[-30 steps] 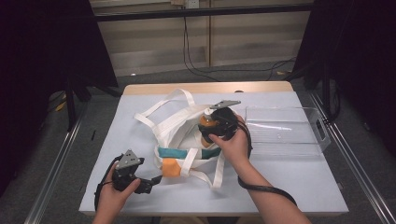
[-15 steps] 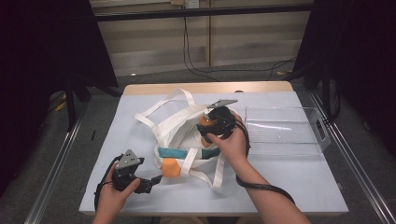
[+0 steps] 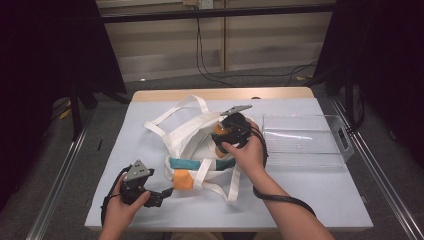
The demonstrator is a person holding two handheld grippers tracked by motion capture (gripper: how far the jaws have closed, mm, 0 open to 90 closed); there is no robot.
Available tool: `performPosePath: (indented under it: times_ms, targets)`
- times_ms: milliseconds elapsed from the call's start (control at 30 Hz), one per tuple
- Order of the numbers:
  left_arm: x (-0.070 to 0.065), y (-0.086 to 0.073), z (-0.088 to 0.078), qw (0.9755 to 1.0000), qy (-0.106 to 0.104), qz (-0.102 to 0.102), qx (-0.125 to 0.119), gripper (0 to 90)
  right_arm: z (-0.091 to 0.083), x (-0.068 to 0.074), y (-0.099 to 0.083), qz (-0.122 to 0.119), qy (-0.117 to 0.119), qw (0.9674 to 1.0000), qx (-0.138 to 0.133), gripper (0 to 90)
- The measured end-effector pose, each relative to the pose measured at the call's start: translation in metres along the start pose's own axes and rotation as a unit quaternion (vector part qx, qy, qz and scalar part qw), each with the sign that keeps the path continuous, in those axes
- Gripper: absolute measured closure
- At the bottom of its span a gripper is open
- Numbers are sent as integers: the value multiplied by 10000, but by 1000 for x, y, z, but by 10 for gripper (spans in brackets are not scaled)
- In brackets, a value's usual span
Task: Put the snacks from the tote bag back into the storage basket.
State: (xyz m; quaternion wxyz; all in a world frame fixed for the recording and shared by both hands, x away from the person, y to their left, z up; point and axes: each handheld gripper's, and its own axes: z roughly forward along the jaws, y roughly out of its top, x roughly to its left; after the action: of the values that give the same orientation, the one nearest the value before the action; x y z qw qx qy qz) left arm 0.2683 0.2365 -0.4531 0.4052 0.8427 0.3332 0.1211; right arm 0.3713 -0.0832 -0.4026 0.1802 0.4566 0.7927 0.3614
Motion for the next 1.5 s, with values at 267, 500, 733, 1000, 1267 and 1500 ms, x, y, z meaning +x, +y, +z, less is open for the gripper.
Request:
performPosePath:
  times_ms: [267, 500, 733, 1000, 1267, 1500]
  targets:
    - [0, 0, 0, 10000, -2, 13, 17, 36, -1, -1, 5, 28, 64, 9997, 239, 303]
    - [0, 0, 0, 10000, 10, -17, -3, 37, -3, -2, 12, 28, 83, 9981, 604, 305]
    - [1, 1, -1, 10000, 20, 24, -25, 37, -6, -6, 18, 162, 128, 9949, 991, 306]
    - [1, 2, -1, 10000, 31, 38, -62, 37, -9, -13, 25, 257, 187, 9897, 1394, 306]
    - [1, 2, -1, 10000, 38, 38, -50, 37, -16, -17, 35, 126, 144, 9849, 1719, 306]
    - [1, 2, -2, 9999, 46, 3, -99, 37, -22, -16, 44, 18, 134, 9803, 1971, 306]
